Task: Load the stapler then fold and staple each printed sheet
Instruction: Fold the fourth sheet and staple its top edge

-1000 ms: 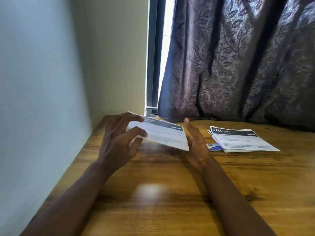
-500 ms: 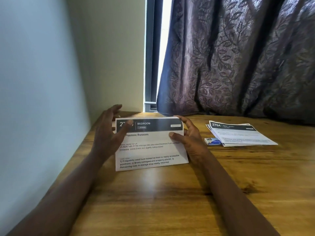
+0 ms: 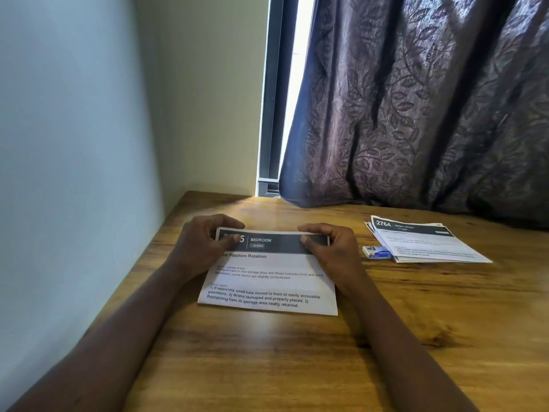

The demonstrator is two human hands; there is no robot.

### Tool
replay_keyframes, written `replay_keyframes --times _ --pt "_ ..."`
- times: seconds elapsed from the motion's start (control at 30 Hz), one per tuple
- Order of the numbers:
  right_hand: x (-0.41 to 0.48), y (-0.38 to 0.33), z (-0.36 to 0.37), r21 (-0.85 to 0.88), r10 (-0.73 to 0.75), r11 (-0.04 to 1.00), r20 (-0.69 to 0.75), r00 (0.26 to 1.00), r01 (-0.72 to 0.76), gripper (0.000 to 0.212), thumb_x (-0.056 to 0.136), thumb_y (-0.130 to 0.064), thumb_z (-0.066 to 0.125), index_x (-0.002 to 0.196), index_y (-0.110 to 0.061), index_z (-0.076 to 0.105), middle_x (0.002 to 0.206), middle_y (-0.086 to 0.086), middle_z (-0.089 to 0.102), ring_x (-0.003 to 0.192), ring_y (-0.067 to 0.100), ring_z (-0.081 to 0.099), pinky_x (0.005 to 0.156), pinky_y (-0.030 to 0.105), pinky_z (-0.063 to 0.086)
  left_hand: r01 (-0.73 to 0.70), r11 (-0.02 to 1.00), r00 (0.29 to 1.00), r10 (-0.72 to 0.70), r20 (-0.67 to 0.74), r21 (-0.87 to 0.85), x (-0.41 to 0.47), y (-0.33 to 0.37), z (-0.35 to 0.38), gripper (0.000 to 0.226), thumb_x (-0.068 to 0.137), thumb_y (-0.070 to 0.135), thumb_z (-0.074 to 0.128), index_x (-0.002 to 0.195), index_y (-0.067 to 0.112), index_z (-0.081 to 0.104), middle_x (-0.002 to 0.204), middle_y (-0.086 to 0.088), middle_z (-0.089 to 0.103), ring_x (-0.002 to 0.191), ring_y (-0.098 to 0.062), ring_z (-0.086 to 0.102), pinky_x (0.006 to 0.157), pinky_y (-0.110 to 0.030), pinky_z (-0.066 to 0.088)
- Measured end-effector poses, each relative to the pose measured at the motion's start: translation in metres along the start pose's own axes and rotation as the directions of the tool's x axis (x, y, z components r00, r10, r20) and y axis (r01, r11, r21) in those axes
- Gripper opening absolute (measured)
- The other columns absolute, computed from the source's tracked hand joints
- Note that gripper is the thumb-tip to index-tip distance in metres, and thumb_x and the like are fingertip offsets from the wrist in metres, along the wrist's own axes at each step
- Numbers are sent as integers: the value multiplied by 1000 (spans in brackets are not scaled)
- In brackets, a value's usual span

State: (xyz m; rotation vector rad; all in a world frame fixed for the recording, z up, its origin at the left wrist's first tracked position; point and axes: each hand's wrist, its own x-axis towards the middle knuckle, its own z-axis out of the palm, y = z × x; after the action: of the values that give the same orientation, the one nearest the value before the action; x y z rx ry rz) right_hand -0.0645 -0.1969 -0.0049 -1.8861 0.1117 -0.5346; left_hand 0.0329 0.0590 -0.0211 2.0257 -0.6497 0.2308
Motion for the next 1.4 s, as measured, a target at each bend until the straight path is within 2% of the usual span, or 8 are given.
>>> replay_keyframes --times 0.1,0.23,0.4,0.5,0.7,1.0,1.2,1.4 --pt "-1 7 10 -193 -114 976 -34 993 105 19 90 -6 71 99 -20 80 98 -8 75 88 -7 67 83 20 57 -24 981 1000 26 -6 191 -1 0 1 20 86 24 81 103 34 78 96 19 76 80 1 66 71 -22 47" --pt "-7 16 21 -523 -211 828 41 977 201 21 91 -13 69 105 -22 79 108 -1 73 102 17 65 94 32 51 -43 930 999 32 35 366 -2 2 5 19 83 25 80 98 37 78 91 14 74 82 -11 64 75 -33 50" --pt "-12 12 27 -756 -224 610 124 967 238 26 95 -12 60 109 -26 77 107 -1 64 105 18 56 75 25 35 65 813 995 -94 21 579 -7 26 11 17 92 36 67 108 38 73 112 6 65 113 -21 60 97 -44 46" --pt "-14 9 29 -774 -212 587 135 968 237 26 93 -10 62 108 -26 76 107 0 61 105 18 55 75 25 38 55 662 997 -83 -1 748 -13 45 21 36 93 34 65 129 32 64 139 2 56 129 -23 51 106 -46 38" --pt "-16 4 27 -771 -183 596 144 973 226 25 91 -12 65 111 -26 73 111 -1 60 108 17 54 82 26 44 -22 858 959 -126 252 512 -30 69 51 62 94 53 62 145 18 52 154 0 46 139 -21 43 113 -37 39" --pt "-18 -1 22 -720 -150 668 118 982 189 27 94 -15 65 120 -23 71 120 3 62 115 17 54 91 29 47 -95 780 903 -193 383 618 -42 74 53 107 83 85 44 164 20 17 172 2 13 157 -20 15 127 -39 11" --pt "-15 -1 21 -684 -112 715 93 989 146 26 93 -13 67 118 -20 71 120 3 62 114 16 55 91 26 47 -105 759 888 -219 404 643 -43 71 55 108 82 89 35 164 22 11 173 2 6 159 -17 8 129 -41 5" --pt "-15 1 21 -719 -111 681 88 990 140 23 95 -18 65 117 -23 70 118 -1 62 111 14 54 80 23 39 -127 753 953 -89 291 646 -58 77 51 77 94 73 41 155 26 39 169 6 25 154 -16 25 124 -37 21"
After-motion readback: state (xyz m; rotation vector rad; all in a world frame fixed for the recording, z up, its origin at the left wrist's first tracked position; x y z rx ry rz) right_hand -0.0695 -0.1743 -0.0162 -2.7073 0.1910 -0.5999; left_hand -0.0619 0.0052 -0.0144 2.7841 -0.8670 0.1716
